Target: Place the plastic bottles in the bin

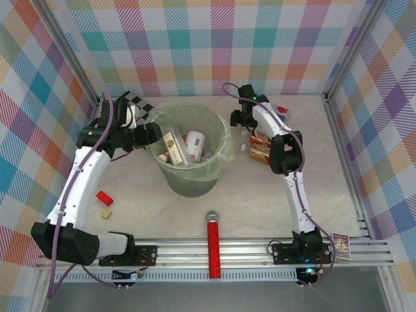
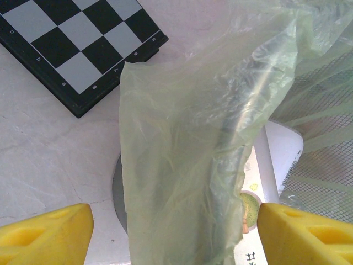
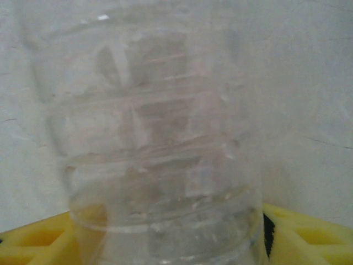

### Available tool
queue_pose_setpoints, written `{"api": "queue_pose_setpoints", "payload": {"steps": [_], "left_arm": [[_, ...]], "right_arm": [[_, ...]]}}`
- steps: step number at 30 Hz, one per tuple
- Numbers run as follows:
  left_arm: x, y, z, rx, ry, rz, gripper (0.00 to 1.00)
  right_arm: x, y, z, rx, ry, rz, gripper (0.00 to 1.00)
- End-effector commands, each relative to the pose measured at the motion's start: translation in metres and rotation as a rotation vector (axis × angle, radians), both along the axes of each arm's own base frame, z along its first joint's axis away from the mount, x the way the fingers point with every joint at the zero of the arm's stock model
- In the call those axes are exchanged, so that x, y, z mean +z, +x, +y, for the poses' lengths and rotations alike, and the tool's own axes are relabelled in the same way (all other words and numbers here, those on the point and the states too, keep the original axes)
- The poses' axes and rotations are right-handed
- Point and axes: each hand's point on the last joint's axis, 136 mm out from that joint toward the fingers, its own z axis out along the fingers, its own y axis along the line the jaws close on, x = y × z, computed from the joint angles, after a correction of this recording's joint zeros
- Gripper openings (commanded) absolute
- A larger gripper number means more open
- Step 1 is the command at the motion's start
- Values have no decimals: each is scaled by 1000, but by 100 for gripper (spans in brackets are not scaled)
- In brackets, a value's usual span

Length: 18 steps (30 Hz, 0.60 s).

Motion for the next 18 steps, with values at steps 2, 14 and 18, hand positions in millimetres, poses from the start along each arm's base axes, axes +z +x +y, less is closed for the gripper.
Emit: {"api": "queue_pose_setpoints", "payload": {"steps": [2,14,18], "left_arm": [[11,-2,-4,-6,-18,-19,78],[20,-4,-8,-20,-39,-35,78],[22,-5,-7,-20,-38,-45,78]], "right_arm": [[22,-6,14,36,15,-34,52],[160,-29,21,99,132,-205,40],[223,-62,21,130,201,-268,40]]}}
